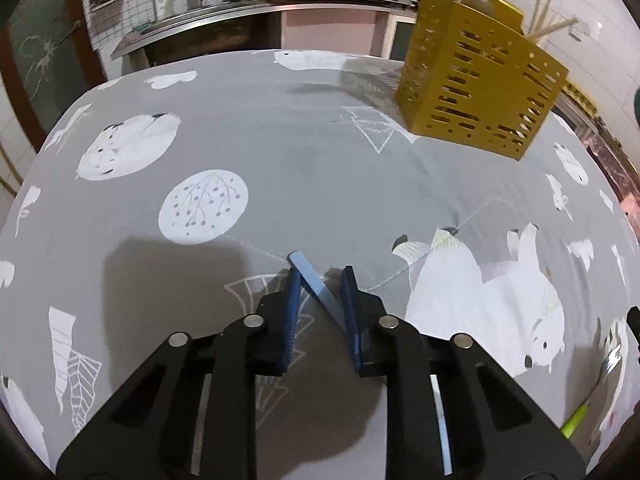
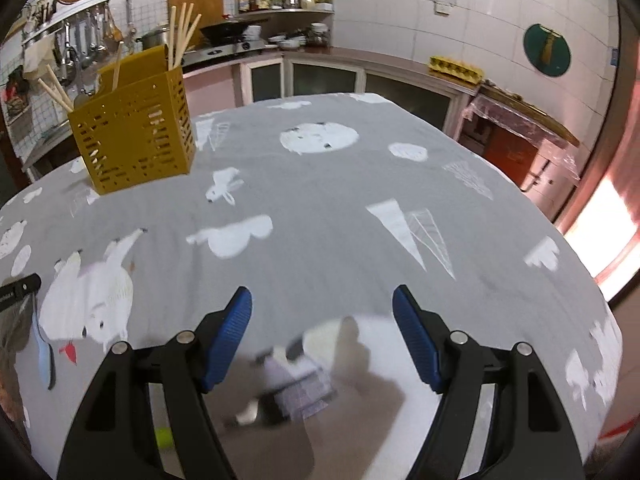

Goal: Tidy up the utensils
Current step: 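Close the left tool on the blue-handled spoon while the right tool grasps the green-handled fork, then lift the spoon and fork with both tools and carry them above the holder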

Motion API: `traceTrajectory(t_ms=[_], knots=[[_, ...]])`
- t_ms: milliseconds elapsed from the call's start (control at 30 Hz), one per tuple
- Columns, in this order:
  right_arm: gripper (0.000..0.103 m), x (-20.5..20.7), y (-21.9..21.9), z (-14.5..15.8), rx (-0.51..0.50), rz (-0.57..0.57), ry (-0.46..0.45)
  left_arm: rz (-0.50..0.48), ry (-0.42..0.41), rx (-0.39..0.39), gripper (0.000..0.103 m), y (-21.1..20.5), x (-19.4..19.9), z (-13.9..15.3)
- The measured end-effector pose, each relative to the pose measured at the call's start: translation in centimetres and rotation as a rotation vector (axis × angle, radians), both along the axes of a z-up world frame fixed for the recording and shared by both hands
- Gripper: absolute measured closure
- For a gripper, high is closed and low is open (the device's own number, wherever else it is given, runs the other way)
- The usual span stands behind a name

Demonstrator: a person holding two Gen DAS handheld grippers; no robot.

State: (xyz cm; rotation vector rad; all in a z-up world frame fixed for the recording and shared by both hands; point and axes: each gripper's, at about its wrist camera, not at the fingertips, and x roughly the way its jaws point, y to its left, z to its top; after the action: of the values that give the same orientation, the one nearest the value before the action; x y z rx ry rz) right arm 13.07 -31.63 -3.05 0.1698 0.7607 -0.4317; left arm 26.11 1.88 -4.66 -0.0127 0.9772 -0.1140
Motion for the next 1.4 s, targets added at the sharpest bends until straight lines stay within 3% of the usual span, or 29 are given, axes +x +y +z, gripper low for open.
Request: traceTrajectory(t_ms=[200,567,800,1100,1400], knots=[[0.031,-2.0,0.2,-0.3,0.056,-0.077,0.047,-0.083,-0.010,-0.006,0.095,0.0,-1.8,0.3],[0.033,-0.8,0.4,-3.4,0.233,-0.186,0.123,-0.128,-0.016,-0.011,0.096,1.3,-4.5,0.4],[0.065,1.9,1.0,-3.5,0.206,-0.172,0.126,-0.134,-0.013,-0.019,0.096,1.2,-4.5,0.3],[0.093,4.3,1.4,-2.8,0.185,-0.086,0.090,-0.134,-0.012,-0.042,0.096,1.3,-4.5,0.7],[0.101,5.6,1.7,-1.5,0.179,0.023,0.034,-0.103,-0.056,-0.044,0.097,1.5,-4.2,1.6]])
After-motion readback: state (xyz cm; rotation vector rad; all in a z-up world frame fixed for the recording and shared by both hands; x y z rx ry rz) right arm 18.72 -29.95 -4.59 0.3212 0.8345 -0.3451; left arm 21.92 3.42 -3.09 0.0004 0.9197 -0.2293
